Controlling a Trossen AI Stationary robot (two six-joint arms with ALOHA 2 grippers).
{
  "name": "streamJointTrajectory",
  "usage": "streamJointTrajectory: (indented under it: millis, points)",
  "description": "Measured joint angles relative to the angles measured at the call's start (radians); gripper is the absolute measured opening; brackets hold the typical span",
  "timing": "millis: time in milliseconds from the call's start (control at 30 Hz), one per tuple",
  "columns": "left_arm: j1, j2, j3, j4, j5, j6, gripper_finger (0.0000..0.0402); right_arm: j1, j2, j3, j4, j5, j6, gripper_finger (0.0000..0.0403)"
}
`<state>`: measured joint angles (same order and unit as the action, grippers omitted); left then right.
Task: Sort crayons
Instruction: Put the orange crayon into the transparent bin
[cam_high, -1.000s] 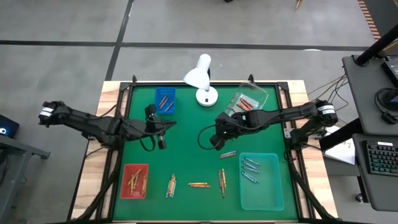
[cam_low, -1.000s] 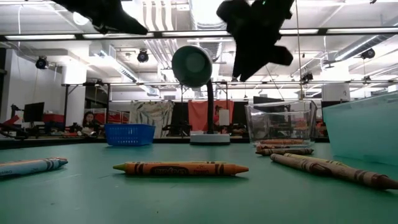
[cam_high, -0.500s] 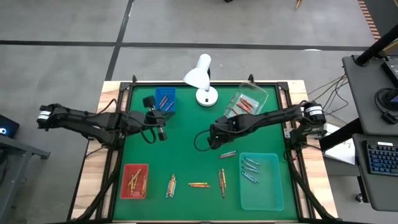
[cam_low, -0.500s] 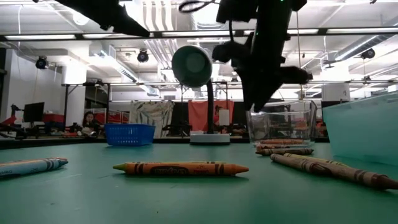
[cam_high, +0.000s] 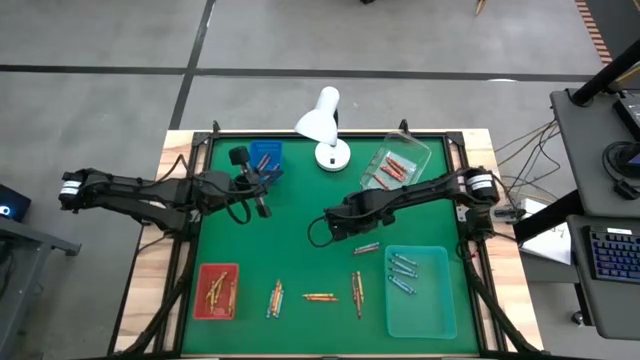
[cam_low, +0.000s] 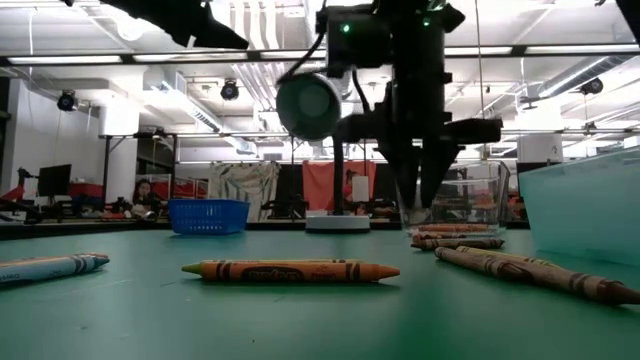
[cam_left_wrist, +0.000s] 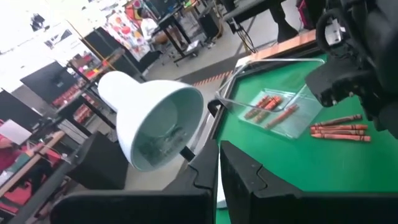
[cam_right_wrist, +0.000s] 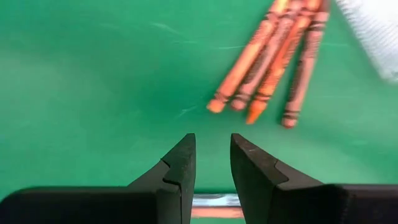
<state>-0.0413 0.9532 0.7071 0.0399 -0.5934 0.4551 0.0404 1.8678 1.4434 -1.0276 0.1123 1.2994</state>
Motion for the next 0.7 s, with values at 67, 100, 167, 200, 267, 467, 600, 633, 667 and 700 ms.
streamJointTrajectory:
  millis: [67, 100, 167, 200, 267, 467, 600, 633, 667, 700]
  points:
    - [0.000, 0.001, 0.000, 0.008, 0.000, 0.011, 0.0000, -0.001, 0.026, 0.028, -0.056, 0.021, 0.000, 0.0089]
    - [0.001, 0.001, 0.000, 0.011, 0.000, 0.012, 0.0000, -0.002, 0.034, 0.038, -0.066, 0.025, 0.000, 0.0089]
    - [0.001, 0.001, 0.000, 0.013, 0.000, 0.014, 0.0000, -0.003, 0.044, 0.051, -0.058, 0.031, -0.007, 0.0089]
    - [0.001, 0.002, 0.000, 0.014, 0.000, 0.017, 0.0000, -0.004, 0.047, 0.057, -0.056, 0.038, -0.012, 0.0089]
    - [0.002, 0.004, -0.001, 0.011, 0.000, 0.025, 0.0000, -0.007, 0.058, 0.060, -0.048, 0.046, -0.015, 0.0089]
    - [0.006, 0.016, -0.003, 0.009, 0.000, 0.024, 0.0000, -0.020, 0.063, 0.060, -0.038, 0.046, -0.003, 0.0117]
    - [0.006, 0.030, -0.003, -0.003, 0.000, 0.015, 0.0000, -0.030, 0.074, 0.059, -0.038, 0.047, 0.010, 0.0144]
    - [0.006, 0.034, -0.003, -0.003, 0.000, 0.014, 0.0000, -0.033, 0.074, 0.058, -0.037, 0.048, 0.011, 0.0149]
    - [0.006, 0.039, -0.003, -0.003, 0.000, 0.014, 0.0000, -0.036, 0.074, 0.057, -0.037, 0.048, 0.011, 0.0153]
    - [0.006, 0.043, -0.003, -0.004, 0.000, 0.014, 0.0000, -0.040, 0.074, 0.054, -0.032, 0.050, 0.011, 0.0157]
